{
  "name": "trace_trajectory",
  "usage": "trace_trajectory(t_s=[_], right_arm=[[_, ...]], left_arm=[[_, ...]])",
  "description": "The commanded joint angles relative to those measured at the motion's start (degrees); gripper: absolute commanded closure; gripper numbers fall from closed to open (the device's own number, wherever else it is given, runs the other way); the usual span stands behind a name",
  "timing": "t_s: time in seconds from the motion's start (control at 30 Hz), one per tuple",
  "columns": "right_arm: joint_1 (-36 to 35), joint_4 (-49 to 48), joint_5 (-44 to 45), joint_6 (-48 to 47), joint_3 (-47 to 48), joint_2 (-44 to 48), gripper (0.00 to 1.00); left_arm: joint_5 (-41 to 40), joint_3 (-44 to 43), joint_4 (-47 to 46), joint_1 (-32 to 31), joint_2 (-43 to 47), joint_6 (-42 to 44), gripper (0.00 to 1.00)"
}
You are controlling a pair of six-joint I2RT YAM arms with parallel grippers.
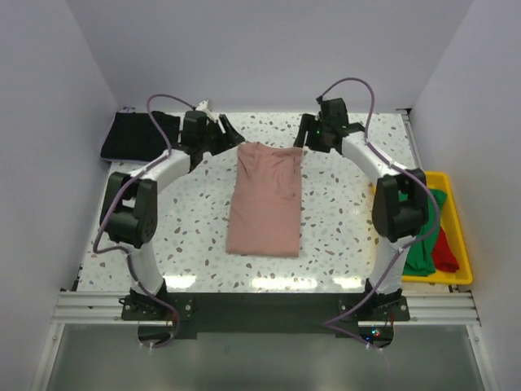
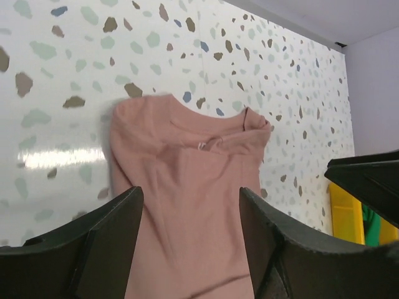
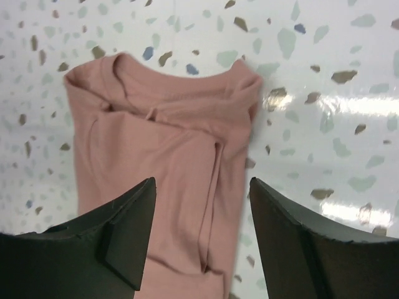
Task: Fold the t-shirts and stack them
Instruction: Fold the tshirt
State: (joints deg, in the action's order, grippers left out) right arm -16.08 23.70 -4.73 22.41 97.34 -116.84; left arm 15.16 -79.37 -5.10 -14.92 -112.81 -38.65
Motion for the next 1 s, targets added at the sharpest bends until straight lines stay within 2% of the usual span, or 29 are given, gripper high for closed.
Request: trace_trajectory(t_s=[0.0, 0.03, 0.1, 0.13, 0.17, 0.33, 0.43, 0.6, 0.67, 0.8, 0.97], right_arm=[[-0.45, 0.57, -5.0, 5.35, -9.33, 12.11, 0.35], [-0.62, -0.75, -5.89, 6.66, -17.37, 14.59, 0.35], [-0.8, -4.52, -8.87, 10.45, -25.58, 22.48, 0.37], [-1.76, -5.5, -9.33, 11.33, -32.93, 25.14, 0.37], [-2.46, -6.38, -9.68, 13.08, -36.05, 27.43, 0.38], [-10.27, -7.35, -8.8, 17.04, -52.13, 41.04, 0.42], [-14.14, -8.33, -9.16, 20.73, -56.02, 46.33, 0.49], [-16.97, -9.29, -9.86, 23.11, -58.23, 49.42, 0.62], [-18.63, -9.64, -10.3, 23.55, -57.79, 48.47, 0.64], [-21.27, -11.39, -10.91, 23.46, -57.7, 45.04, 0.68], [-22.95, -15.0, -13.02, 24.43, -62.35, 40.29, 0.74]], left_arm=[[-4.24, 8.86, 3.85, -0.02, 10.75, -4.32, 0.33], [-5.56, 11.41, 4.83, -0.02, 15.04, -5.46, 0.35], [-7.15, 20.02, 8.44, -0.29, 19.98, -7.13, 0.39], [-7.59, 23.18, 8.53, -0.37, 22.53, -7.75, 0.4], [-8.38, 28.95, 9.4, -0.81, 27.77, -7.93, 0.41], [-9.89, 40.95, 13.71, -2.83, 41.33, -8.02, 0.44], [-9.01, 45.44, 14.77, -5.47, 45.39, -7.76, 0.46], [-9.18, 48.43, 18.02, -8.46, 47.95, -7.58, 0.52], [-10.15, 49.4, 19.95, -8.99, 49.18, -8.54, 0.55], [-10.94, 50.63, 21.8, -9.78, 51.02, -9.33, 0.53], [-8.92, 52.13, 22.33, -9.87, 50.85, -8.46, 0.52]])
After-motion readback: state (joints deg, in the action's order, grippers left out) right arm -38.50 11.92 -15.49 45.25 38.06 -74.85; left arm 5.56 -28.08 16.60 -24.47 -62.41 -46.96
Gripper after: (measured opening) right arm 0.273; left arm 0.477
